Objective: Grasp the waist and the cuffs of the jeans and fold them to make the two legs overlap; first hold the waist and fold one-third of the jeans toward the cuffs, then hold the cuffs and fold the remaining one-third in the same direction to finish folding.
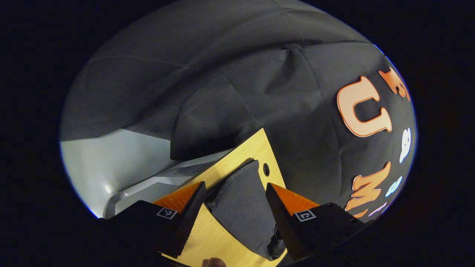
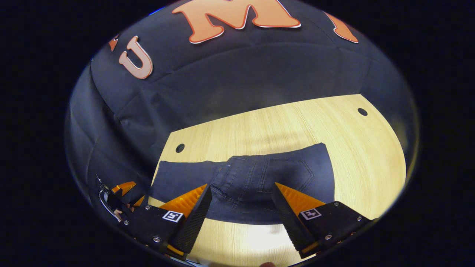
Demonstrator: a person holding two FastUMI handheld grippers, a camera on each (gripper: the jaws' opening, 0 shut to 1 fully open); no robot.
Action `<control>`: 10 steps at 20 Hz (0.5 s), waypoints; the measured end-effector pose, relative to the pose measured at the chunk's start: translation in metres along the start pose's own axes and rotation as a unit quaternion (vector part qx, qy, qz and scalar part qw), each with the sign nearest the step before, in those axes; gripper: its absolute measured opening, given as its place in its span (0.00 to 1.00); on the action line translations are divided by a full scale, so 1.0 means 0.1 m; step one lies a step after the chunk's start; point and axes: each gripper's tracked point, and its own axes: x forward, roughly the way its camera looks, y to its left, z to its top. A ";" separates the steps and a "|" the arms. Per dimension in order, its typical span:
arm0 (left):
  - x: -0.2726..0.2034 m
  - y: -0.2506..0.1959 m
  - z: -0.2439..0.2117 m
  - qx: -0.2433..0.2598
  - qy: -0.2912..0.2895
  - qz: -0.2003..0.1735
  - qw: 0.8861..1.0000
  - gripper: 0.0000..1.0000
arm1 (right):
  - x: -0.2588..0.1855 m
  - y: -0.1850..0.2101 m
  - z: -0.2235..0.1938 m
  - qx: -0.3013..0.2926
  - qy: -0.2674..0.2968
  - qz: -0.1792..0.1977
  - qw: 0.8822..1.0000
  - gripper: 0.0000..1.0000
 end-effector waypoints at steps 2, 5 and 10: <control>0.17 0.14 -0.05 0.024 0.010 0.021 0.999 0.98 | 0.01 0.00 -0.02 0.003 0.002 0.000 1.000 0.99; 0.24 0.10 -0.13 0.040 0.017 0.011 0.999 0.99 | 0.01 0.00 -0.01 0.015 0.002 0.005 1.000 0.99; 0.35 -0.08 -0.31 -0.024 0.011 -0.064 0.998 0.96 | 0.04 -0.09 -0.13 0.058 0.017 0.014 0.998 0.99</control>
